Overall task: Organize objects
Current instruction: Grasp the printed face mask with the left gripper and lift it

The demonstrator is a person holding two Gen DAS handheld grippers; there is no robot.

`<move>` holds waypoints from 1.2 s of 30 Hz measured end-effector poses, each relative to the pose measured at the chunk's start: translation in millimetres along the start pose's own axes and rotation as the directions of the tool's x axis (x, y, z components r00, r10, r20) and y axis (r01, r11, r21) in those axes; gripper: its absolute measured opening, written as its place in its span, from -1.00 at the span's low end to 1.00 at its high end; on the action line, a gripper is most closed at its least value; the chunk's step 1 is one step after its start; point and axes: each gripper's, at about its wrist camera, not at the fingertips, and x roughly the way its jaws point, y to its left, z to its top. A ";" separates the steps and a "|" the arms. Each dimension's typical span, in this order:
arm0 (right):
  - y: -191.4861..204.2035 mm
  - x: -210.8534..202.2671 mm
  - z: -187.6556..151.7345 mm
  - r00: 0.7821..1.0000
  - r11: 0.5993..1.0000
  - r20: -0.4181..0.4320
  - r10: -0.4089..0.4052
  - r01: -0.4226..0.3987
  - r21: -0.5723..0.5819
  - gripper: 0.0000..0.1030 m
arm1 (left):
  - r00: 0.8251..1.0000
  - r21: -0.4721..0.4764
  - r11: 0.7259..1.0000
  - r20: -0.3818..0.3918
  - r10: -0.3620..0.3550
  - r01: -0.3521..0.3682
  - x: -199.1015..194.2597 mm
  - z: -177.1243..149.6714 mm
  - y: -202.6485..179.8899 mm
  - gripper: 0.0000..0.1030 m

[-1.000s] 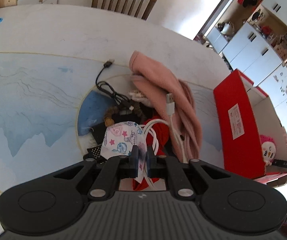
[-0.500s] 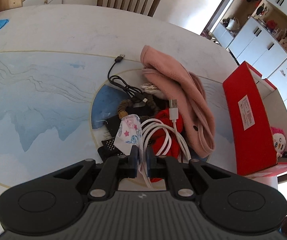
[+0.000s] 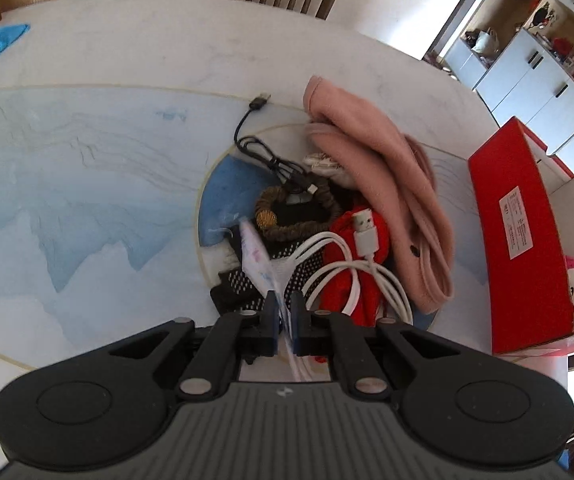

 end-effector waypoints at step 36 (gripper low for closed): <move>-0.8 1.9 0.0 1.000 1.000 0.002 0.009 -0.009 0.013 -0.80 | 0.992 -0.038 0.993 -0.068 0.108 -0.111 31.9 4.8 41.8 0.23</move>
